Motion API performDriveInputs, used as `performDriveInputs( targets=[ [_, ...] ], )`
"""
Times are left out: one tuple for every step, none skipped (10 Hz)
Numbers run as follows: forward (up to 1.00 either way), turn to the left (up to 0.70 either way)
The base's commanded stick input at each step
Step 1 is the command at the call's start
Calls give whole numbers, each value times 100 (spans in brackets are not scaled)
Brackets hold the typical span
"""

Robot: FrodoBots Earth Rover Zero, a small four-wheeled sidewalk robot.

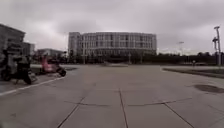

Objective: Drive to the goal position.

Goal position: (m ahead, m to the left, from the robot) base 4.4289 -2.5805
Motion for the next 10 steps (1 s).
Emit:
performDriveInputs(
  targets=[
    [70, 3],
    [70, 3],
    [70, 3],
    [70, 3],
    [70, 3],
    [70, 3],
    [70, 3],
    [70, 3],
    [70, 3],
    [70, 3]
  ],
)
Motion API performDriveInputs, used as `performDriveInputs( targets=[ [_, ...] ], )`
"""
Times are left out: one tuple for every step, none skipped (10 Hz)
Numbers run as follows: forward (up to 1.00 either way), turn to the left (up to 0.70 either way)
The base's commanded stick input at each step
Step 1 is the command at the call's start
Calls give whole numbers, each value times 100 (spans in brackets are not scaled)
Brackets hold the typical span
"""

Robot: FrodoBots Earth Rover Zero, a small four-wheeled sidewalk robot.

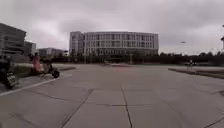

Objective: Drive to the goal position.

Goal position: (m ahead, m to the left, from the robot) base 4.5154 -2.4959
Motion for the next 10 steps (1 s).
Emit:
performDriveInputs(
  targets=[
    [70, 3],
    [70, 3],
    [70, 3],
    [70, 3],
    [70, 3],
    [70, 3],
    [70, 3],
    [70, 3],
    [70, 3],
    [70, 3]
  ],
)
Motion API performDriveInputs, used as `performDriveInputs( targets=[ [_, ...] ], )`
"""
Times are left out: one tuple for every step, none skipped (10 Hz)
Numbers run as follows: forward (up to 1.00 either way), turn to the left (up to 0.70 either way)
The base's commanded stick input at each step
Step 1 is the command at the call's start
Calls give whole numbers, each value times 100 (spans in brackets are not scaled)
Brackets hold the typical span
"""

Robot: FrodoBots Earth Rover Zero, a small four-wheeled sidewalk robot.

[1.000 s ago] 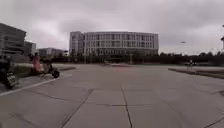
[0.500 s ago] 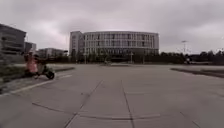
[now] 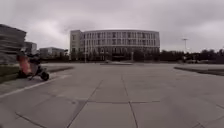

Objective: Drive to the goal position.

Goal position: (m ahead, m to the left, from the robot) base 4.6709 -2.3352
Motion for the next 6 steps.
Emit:
performDriveInputs(
  targets=[
    [70, 3],
    [70, 3],
    [70, 3],
    [70, 3],
    [70, 3],
    [70, 3]
  ],
)
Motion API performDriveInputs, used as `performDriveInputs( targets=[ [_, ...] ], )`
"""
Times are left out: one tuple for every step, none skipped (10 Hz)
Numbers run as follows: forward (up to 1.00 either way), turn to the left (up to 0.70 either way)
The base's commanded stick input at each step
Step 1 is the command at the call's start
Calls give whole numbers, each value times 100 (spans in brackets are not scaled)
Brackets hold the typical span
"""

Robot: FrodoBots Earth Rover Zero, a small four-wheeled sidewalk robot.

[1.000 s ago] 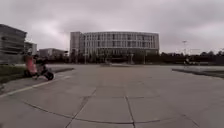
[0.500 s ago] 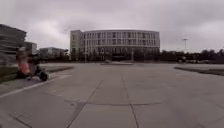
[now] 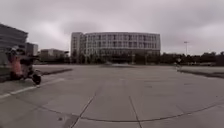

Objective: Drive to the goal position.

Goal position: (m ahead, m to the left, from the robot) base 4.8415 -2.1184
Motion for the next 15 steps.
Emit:
performDriveInputs(
  targets=[
    [70, 3],
    [70, 3],
    [70, -10],
    [70, -26],
    [70, -26],
    [70, -27],
    [70, -27],
    [70, -28],
    [70, -28],
    [70, -22],
    [70, -12],
    [70, -1],
    [70, 3],
    [70, 3],
    [70, 3]
  ],
)
